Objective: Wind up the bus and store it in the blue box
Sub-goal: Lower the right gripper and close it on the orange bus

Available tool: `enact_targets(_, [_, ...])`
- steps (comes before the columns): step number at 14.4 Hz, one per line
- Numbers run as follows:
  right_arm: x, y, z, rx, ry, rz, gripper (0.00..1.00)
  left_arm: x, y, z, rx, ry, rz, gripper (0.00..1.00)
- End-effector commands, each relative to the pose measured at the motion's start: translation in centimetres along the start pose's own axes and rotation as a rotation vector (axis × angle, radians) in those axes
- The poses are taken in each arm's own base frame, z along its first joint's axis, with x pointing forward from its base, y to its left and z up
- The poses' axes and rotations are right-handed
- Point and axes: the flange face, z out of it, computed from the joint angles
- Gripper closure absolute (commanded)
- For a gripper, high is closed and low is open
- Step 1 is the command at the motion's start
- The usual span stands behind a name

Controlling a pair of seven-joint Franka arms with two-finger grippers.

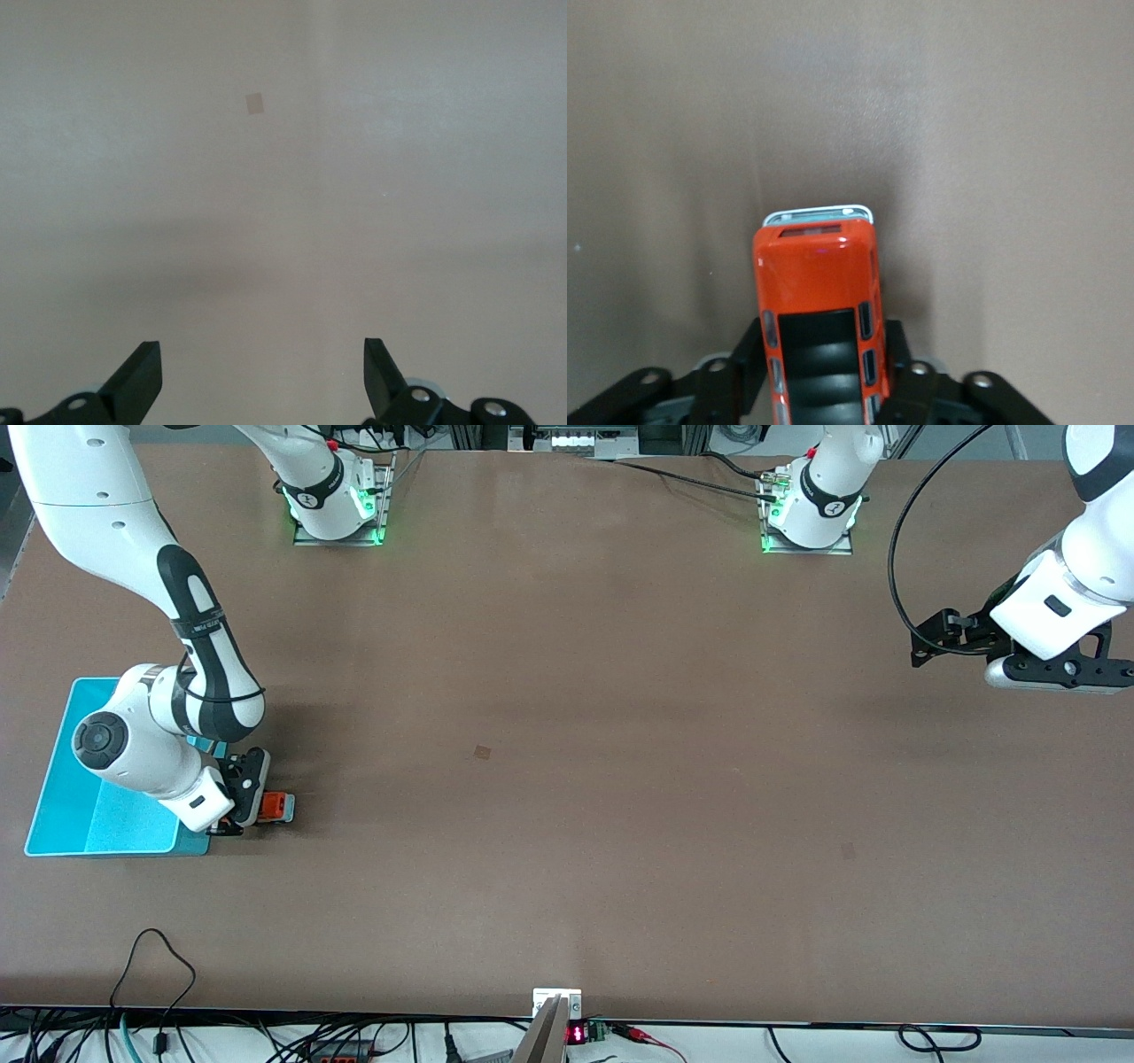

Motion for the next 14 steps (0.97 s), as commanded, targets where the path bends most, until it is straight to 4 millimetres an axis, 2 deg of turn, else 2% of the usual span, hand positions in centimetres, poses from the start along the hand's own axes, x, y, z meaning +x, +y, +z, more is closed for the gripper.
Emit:
enact_targets(1, [0.5,0.2,-0.2,-0.009,0.004,-0.022,0.96,0.5,0.3,-0.5,-0.003,0.007,-0.006,0.00])
enact_targets(4, [1.4,1.1,-1.5,-0.069,0.049,0.025,0.99,0.5,0.3,-0.6,-0.003,0.009,-0.006,0.00])
enact_targets(6, [2.8,1.5,-2.6,-0.087,0.135,0.115,1.00,0.5,0.3,-0.5,-0.003,0.007,-0.006,0.00])
enact_targets(10, [2.0,1.9,-3.9,-0.088,0.269,0.461,1.00,0.5,0.3,-0.5,-0.005,0.007,-0.006,0.00])
enact_targets(14, [1.3,2.3,-9.9,-0.080,0.275,0.653,1.00,0.5,0.3,-0.6,-0.005,0.009,-0.006,0.00])
